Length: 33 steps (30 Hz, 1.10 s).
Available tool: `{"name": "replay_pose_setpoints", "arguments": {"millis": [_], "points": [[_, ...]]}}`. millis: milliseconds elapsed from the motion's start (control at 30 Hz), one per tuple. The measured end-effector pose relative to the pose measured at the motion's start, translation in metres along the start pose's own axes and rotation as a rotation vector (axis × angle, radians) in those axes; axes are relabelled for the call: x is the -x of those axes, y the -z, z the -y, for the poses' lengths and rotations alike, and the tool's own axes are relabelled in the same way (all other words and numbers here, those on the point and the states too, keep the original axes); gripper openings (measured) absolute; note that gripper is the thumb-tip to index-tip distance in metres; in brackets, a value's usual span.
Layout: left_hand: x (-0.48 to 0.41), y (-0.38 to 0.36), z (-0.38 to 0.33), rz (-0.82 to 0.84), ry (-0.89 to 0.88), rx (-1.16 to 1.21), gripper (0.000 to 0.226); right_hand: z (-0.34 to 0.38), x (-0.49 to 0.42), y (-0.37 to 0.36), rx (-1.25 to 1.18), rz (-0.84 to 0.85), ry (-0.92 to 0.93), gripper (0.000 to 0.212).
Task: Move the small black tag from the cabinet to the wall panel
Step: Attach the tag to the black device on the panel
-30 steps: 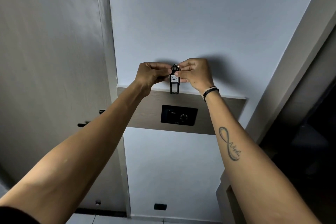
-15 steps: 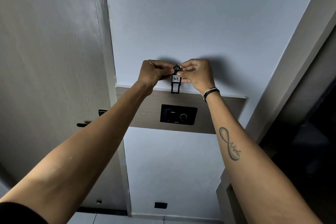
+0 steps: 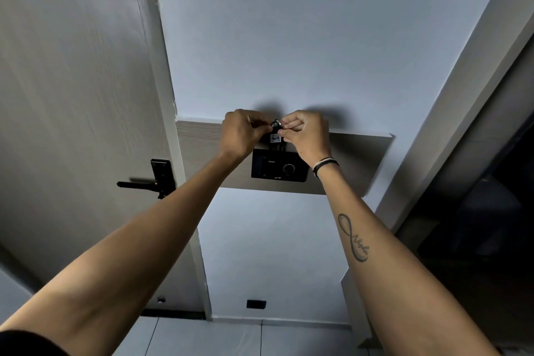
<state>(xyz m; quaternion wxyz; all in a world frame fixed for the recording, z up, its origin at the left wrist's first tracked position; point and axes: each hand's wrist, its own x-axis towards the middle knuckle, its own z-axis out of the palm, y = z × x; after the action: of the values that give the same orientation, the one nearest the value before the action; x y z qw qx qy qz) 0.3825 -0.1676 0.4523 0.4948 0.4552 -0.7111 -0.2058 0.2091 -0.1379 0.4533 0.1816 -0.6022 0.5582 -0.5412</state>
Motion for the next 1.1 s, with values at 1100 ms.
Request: {"name": "replay_pose_setpoints", "arguments": {"millis": [1100], "points": [[0.038, -0.032, 0.037, -0.122, -0.315, -0.335, 0.011, -0.035, 0.026, -0.012, 0.374, 0.020, 0.061, 0.014]]}}
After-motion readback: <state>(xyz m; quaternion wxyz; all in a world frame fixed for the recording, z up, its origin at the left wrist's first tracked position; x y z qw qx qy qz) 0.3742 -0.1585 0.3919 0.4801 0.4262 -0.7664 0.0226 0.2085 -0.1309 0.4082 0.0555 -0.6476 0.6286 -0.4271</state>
